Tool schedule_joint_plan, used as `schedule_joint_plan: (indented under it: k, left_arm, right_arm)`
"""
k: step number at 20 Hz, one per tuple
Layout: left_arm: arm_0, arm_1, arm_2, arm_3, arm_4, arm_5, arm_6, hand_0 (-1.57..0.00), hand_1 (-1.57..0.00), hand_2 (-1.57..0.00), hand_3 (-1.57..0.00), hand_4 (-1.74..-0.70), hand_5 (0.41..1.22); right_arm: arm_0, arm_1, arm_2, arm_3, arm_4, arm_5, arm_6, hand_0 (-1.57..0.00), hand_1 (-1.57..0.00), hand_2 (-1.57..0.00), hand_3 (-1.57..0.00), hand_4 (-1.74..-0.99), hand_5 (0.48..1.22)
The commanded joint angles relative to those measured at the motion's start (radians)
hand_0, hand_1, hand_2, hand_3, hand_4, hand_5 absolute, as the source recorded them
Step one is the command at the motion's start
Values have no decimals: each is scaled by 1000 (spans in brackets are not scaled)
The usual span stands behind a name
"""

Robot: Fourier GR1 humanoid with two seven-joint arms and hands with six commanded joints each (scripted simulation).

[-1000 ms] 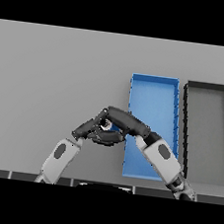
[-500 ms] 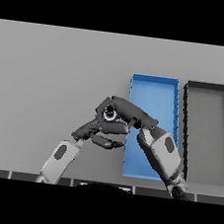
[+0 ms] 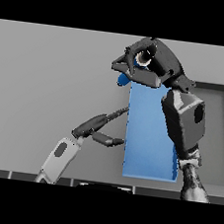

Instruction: Pick up the blue pipe and place it into the blue bin.

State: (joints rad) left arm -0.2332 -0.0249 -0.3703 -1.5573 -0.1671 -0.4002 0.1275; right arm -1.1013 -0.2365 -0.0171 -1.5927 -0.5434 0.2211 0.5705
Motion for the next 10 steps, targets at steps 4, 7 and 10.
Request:
schedule_joint_plan:
  k: [4,7,10]
  left_arm:
    - [17,8,-3,-5,-5,0,-23,0,0,0,1,-886,412]
    - [4,17,-2,-14,-15,4,-24,1,1,1,1,-874,413]
    - [20,25,-9,-24,-21,3,-27,1,1,1,1,-867,419]
  right_arm:
    - [15,-67,-100,112,68,31,-15,-1571,-1571,-1571,-1571,-1741,1221]
    - [78,-100,-152,148,112,63,4,-1571,-1571,-1571,-1571,-1741,1221]
    - [209,-95,-191,113,134,67,36,-1571,-1571,-1571,-1571,-1741,1221]
